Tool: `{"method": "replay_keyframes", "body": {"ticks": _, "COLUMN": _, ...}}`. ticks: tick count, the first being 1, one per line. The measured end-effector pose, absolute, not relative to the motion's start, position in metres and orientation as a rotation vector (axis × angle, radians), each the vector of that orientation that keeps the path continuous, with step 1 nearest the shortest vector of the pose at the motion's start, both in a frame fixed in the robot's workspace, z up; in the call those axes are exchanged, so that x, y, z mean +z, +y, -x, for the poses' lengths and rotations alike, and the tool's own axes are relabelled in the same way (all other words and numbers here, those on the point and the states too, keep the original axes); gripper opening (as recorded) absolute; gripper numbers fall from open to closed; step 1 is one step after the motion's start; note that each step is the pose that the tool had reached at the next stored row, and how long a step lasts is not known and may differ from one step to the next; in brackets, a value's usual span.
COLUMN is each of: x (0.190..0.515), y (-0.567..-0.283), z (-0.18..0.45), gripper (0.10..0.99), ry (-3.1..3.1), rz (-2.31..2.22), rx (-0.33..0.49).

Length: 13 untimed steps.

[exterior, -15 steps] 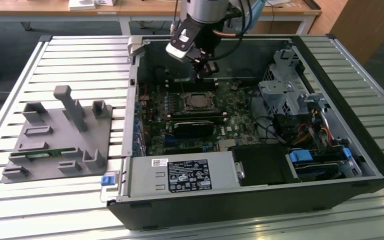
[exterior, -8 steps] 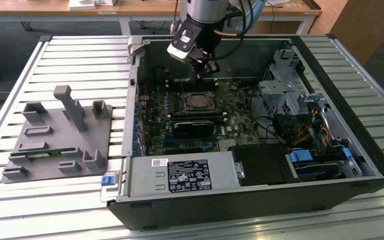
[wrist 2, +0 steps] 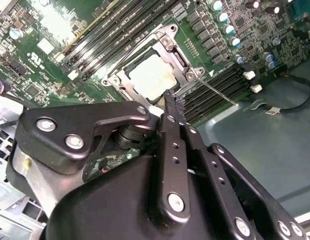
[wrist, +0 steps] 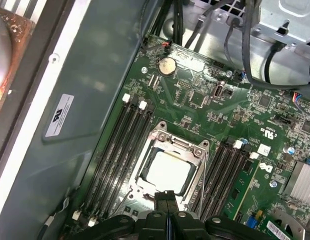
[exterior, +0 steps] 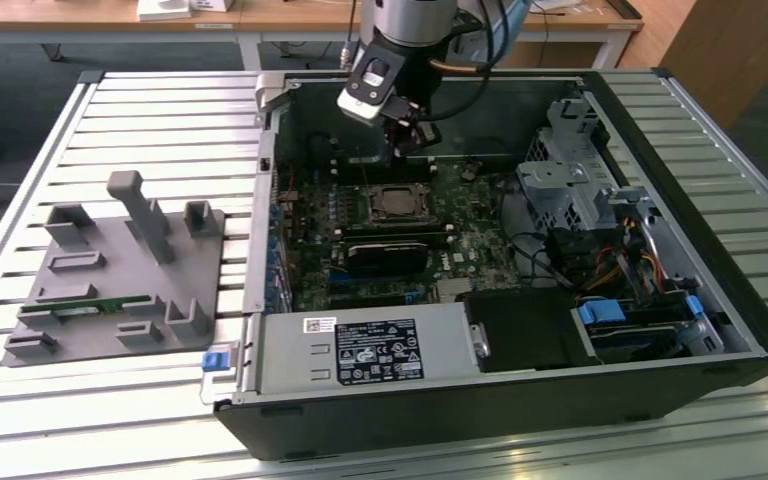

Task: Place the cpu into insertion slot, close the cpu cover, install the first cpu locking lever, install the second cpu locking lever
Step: 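Install the first cpu locking lever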

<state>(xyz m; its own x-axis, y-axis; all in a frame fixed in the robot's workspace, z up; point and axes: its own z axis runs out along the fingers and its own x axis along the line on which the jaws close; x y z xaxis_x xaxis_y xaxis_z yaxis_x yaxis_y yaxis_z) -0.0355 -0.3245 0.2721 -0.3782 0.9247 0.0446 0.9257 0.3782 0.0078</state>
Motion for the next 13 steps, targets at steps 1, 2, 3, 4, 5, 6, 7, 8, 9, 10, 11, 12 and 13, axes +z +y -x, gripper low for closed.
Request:
{"method": "replay_keyframes", "body": {"ticks": 1, "x": 0.2721, "y": -0.3245, "z": 0.0355, "gripper": 0.106, "ry": -2.585, "rz": 1.726, "rx": -0.049}}
{"method": "replay_keyframes", "body": {"ticks": 2, "x": 0.2721, "y": -0.3246, "z": 0.0355, "gripper": 0.106, "ry": -2.590, "rz": 1.719, "rx": -0.049}}
{"method": "replay_keyframes", "body": {"ticks": 3, "x": 0.2721, "y": -0.3245, "z": 0.0355, "gripper": 0.106, "ry": -2.594, "rz": 1.712, "rx": -0.048}}
{"method": "replay_keyframes", "body": {"ticks": 4, "x": 0.2721, "y": -0.3245, "z": 0.0355, "gripper": 0.106, "ry": -2.599, "rz": 1.705, "rx": -0.048}}
{"method": "replay_keyframes", "body": {"ticks": 5, "x": 0.2721, "y": -0.3245, "z": 0.0355, "gripper": 0.106, "ry": -2.603, "rz": 1.698, "rx": -0.048}}
{"method": "replay_keyframes", "body": {"ticks": 6, "x": 0.2721, "y": -0.3245, "z": 0.0355, "gripper": 0.106, "ry": -2.608, "rz": 1.691, "rx": -0.048}}
{"method": "replay_keyframes", "body": {"ticks": 7, "x": 0.2721, "y": -0.3245, "z": 0.0355, "gripper": 0.106, "ry": -2.612, "rz": 1.684, "rx": -0.048}}
{"method": "replay_keyframes", "body": {"ticks": 8, "x": 0.2721, "y": -0.3245, "z": 0.0355, "gripper": 0.106, "ry": -2.617, "rz": 1.677, "rx": -0.048}}
{"method": "replay_keyframes", "body": {"ticks": 9, "x": 0.2721, "y": -0.3245, "z": 0.0355, "gripper": 0.106, "ry": -2.621, "rz": 1.670, "rx": -0.048}}
{"method": "replay_keyframes", "body": {"ticks": 10, "x": 0.2721, "y": -0.3245, "z": 0.0355, "gripper": 0.106, "ry": -2.626, "rz": 1.662, "rx": -0.047}}
{"method": "replay_keyframes", "body": {"ticks": 11, "x": 0.2721, "y": -0.3246, "z": 0.0355, "gripper": 0.106, "ry": -2.630, "rz": 1.655, "rx": -0.047}}
{"method": "replay_keyframes", "body": {"ticks": 12, "x": 0.2721, "y": -0.3245, "z": 0.0355, "gripper": 0.106, "ry": -2.635, "rz": 1.647, "rx": -0.047}}
{"method": "replay_keyframes", "body": {"ticks": 13, "x": 0.2721, "y": -0.3246, "z": 0.0355, "gripper": 0.106, "ry": -2.640, "rz": 1.640, "rx": -0.047}}
